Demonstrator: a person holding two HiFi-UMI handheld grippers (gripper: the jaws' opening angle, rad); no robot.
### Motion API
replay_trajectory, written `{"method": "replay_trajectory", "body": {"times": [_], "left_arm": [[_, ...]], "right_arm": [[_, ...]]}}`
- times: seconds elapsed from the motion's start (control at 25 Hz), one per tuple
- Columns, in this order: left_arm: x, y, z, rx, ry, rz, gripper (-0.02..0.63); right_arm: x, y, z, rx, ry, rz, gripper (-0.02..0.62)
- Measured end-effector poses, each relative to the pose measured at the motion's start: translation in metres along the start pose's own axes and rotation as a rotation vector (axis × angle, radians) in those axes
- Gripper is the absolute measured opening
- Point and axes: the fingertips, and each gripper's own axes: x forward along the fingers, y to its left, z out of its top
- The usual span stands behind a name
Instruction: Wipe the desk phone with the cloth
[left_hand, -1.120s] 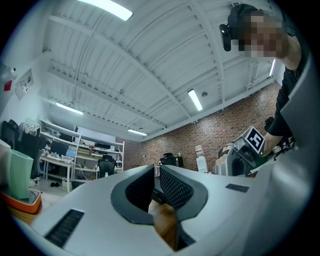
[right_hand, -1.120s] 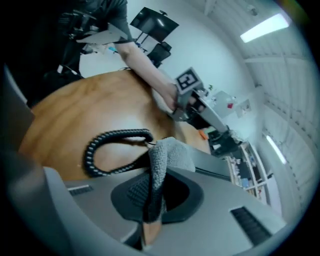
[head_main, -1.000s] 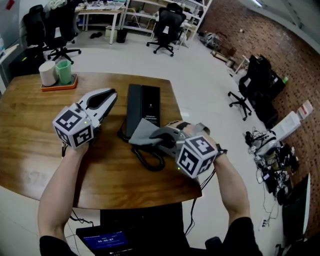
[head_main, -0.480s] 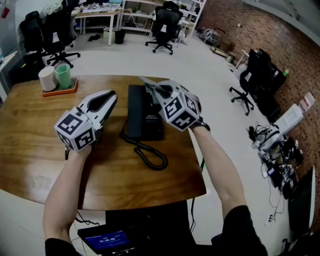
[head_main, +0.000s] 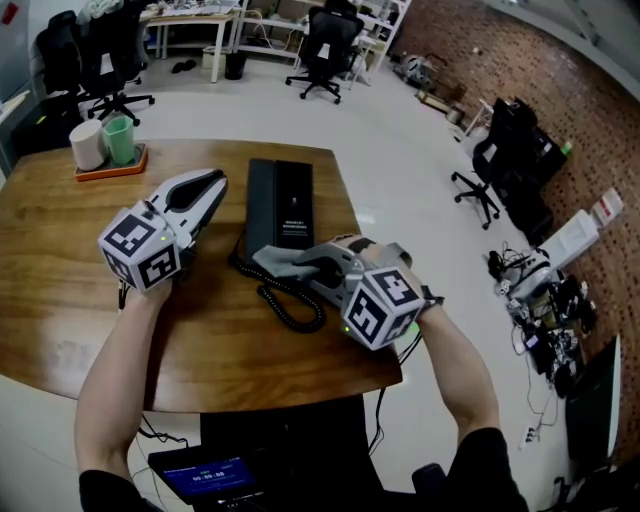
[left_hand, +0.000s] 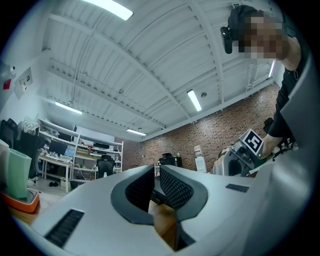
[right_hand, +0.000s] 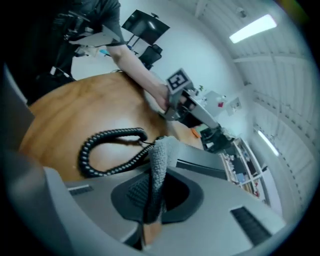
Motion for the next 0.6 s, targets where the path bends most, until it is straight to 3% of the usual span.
{"method": "replay_trajectory", "body": {"times": [0.08, 0.12, 0.28, 0.4, 0.48, 0.6], "left_arm": [[0.0, 0.0, -0.001, 0.0, 0.001, -0.002, 0.021], [0.0, 0.001, 0.0, -0.001, 0.001, -0.003, 0.021], [-0.003, 0.004, -0.002, 0.001, -0.002, -0.001, 0.021], [-0.003, 0.003, -0.002, -0.002, -0.004, 0.001, 0.021], [-0.002, 0.002, -0.001, -0.003, -0.006, 0.0, 0.021], [-0.002, 0.0, -0.001, -0.006, -0.005, -0.001, 0.021]], "right_arm": [[-0.007, 0.0, 0.004, -0.007, -0.023, 0.023, 0.026], [-0.008, -0.015, 0.001, 0.025, -0.031, -0.021, 0.025], [-0.008, -0.117, -0.046, 0.266, 0.031, -0.362, 0.025], [-0.004, -0.171, -0.079, 0.418, 0.069, -0.524, 0.025], [0.005, -0.187, -0.091, 0.462, 0.083, -0.552, 0.025], [0.021, -0.183, -0.096, 0.436, 0.115, -0.501, 0.025]]}}
